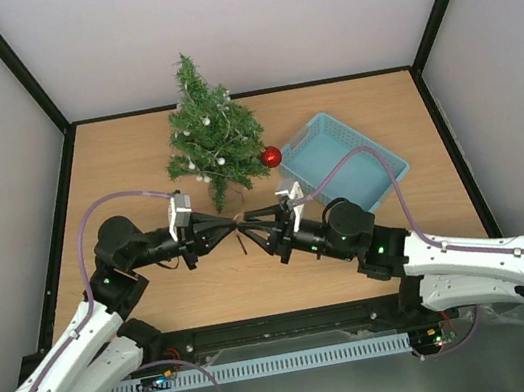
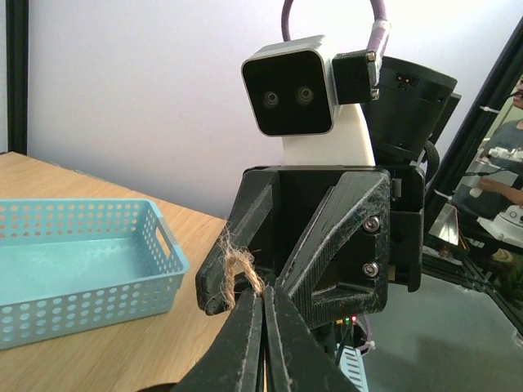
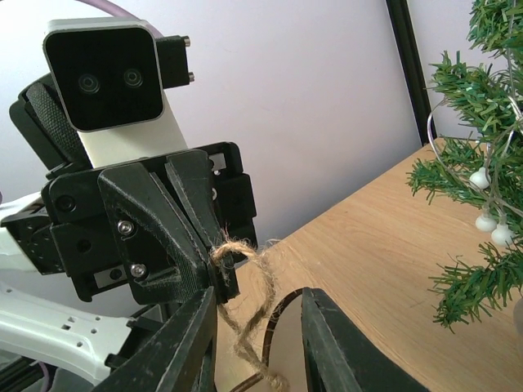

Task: Decorate the small christmas tree
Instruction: Place the decoration item on the Christmas tree.

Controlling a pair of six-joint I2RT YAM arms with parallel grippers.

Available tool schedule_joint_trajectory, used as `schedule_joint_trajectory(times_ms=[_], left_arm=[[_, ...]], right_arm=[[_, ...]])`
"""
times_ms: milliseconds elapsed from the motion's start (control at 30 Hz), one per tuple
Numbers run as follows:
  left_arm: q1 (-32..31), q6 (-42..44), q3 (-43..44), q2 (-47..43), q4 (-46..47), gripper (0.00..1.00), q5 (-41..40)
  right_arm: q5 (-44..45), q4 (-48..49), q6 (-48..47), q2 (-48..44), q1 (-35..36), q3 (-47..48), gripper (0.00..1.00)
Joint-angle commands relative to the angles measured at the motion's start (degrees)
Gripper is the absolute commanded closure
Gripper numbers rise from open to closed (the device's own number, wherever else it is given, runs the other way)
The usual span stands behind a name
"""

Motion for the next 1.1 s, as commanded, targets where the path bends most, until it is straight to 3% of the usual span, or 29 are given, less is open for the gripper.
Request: schedule_joint_trajectory(times_ms=[0,200,367,1067], left_arm=[[-1.04,0.13,2.01,0.41,2.99,0.98,2.35],[-1.32,1.18,1.73,0.57,2.51,0.98,2.12],[-1.57,2.06,2.12,0.05,1.46,0.98,1.82],[-1.62,6.48,3.75,-1.24,-5.09,0.98,-3.39]], right_arm=[[-2.04,1.83,1.61,2.67,-0.04,2.59,0.71],[-1.84,2.74,3.41,3.29,-0.13,2.35,0.72],[1.27,0.47,4.61,3.72,-0.60,2.95,0.78],[6.20,-4.66,12.57,2.05,-1.12,4.16,0.80]])
